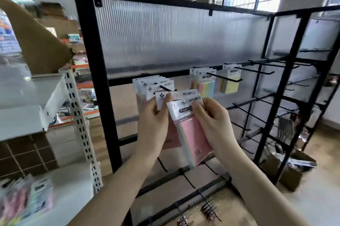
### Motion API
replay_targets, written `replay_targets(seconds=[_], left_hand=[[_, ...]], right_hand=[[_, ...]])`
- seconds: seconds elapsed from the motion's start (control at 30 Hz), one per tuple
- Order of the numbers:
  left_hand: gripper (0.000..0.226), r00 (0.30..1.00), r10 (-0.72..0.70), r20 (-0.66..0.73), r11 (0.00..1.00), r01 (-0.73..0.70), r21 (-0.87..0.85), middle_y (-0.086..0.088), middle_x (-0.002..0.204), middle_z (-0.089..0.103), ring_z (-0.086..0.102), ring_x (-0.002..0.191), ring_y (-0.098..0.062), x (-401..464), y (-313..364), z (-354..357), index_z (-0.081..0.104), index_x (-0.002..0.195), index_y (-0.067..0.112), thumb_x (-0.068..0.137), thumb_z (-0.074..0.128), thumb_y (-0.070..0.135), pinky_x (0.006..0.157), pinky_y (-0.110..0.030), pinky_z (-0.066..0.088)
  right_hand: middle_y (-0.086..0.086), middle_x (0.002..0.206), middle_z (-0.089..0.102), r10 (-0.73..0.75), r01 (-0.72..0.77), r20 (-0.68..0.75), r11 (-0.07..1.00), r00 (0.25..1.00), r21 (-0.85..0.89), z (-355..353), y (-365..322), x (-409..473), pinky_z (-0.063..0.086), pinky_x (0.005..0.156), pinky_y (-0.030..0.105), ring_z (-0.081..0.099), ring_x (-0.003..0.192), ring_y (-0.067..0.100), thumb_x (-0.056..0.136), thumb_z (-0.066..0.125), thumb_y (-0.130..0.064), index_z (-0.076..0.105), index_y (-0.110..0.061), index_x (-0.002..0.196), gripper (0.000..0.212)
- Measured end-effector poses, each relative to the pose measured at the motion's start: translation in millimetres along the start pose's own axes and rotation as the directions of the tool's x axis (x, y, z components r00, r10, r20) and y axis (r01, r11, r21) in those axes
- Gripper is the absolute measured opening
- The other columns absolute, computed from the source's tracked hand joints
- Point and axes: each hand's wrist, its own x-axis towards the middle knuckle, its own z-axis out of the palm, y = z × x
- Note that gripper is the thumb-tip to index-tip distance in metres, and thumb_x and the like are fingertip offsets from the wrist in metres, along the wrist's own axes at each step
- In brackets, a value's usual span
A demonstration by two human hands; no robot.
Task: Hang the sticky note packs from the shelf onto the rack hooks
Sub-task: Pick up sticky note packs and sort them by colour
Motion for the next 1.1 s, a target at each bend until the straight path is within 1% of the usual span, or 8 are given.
replay_targets(seconds=[0.1,0.23,0.4,0.5,0.67,0.83,1.0,1.1], left_hand=[[0.038,0.998,0.04,-0.038,0.999,-0.039,0.022,-0.006,0.076,0.07,0.065,0.066,-0.017,10,-3,7,0.067,0.084,0.01,0.088,0.054,0.045,0.06,-0.028,0.049],[0.017,0.995,0.059,-0.079,0.995,-0.053,0.084,0.017,0.079,0.072,0.067,0.075,0.0,19,-9,11,0.068,0.08,0.032,0.09,0.056,0.038,0.061,-0.012,0.048],[0.02,0.984,0.069,-0.166,0.988,-0.044,0.148,0.004,0.08,0.073,0.068,0.076,-0.017,24,-20,13,0.07,0.083,0.021,0.091,0.057,0.035,0.064,-0.032,0.053],[0.013,0.97,0.106,-0.219,0.983,-0.068,0.173,0.012,0.08,0.071,0.066,0.073,-0.004,23,-26,15,0.063,0.088,0.02,0.09,0.06,0.033,0.062,-0.02,0.051],[0.033,0.9,0.232,-0.37,0.92,-0.08,0.382,0.01,0.086,0.053,0.05,0.074,0.008,25,-36,11,0.048,0.103,0.015,0.084,0.065,0.037,0.064,-0.004,0.037],[0.029,0.88,0.233,-0.414,0.883,-0.014,0.469,-0.003,0.1,0.051,0.05,0.092,-0.013,28,-42,2,0.046,0.105,0.02,0.086,0.063,0.033,0.075,-0.004,0.034],[0.016,0.83,0.374,-0.415,0.867,-0.153,0.475,0.015,0.079,0.053,0.049,0.071,-0.003,16,-24,6,0.052,0.095,0.016,0.096,0.049,0.032,0.065,-0.012,0.039],[0.026,0.844,0.402,-0.355,0.888,-0.265,0.375,-0.003,0.072,0.053,0.051,0.062,-0.013,1,-7,16,0.052,0.087,0.022,0.096,0.037,0.041,0.058,-0.019,0.043]], right_hand=[[-0.013,0.057,0.05,-0.016,0.015,0.032,0.999,0.999,0.036,-1,7,19,0.032,0.047,0.018,0.041,0.053,0.004,0.094,0.058,-0.022,0.054,-0.022,0.065,0.029],[-0.006,0.059,0.048,-0.03,0.024,0.097,0.998,0.995,0.056,-2,17,36,0.03,0.045,0.017,0.039,0.054,0.005,0.094,0.058,-0.024,0.054,-0.006,0.071,0.029],[-0.005,0.059,0.042,-0.036,0.021,0.192,0.996,0.981,0.082,1,30,52,0.028,0.048,0.02,0.036,0.056,0.007,0.095,0.058,-0.023,0.046,-0.005,0.068,0.034],[-0.004,0.063,0.051,-0.041,0.025,0.241,0.997,0.97,0.066,5,40,59,0.034,0.05,0.021,0.044,0.057,0.008,0.094,0.059,-0.022,0.05,-0.008,0.073,0.027],[-0.01,0.092,0.064,-0.053,0.033,0.175,0.993,0.983,0.115,9,56,69,0.045,0.065,0.01,0.061,0.077,-0.005,0.091,0.061,-0.028,0.053,-0.022,0.097,0.012],[-0.013,0.097,0.057,-0.137,0.134,0.003,0.973,0.991,0.19,10,60,67,0.04,0.067,0.0,0.056,0.081,-0.016,0.093,0.057,-0.02,0.052,-0.013,0.11,0.019],[-0.019,0.092,0.06,-0.241,0.243,-0.044,0.928,0.97,0.281,9,49,55,0.043,0.068,0.007,0.057,0.08,-0.007,0.093,0.058,-0.028,0.051,-0.027,0.106,0.014],[-0.016,0.093,0.06,-0.327,0.319,-0.032,0.892,0.945,0.319,11,36,49,0.045,0.07,0.014,0.058,0.079,0.003,0.088,0.056,-0.038,0.045,-0.037,0.105,0.02]])
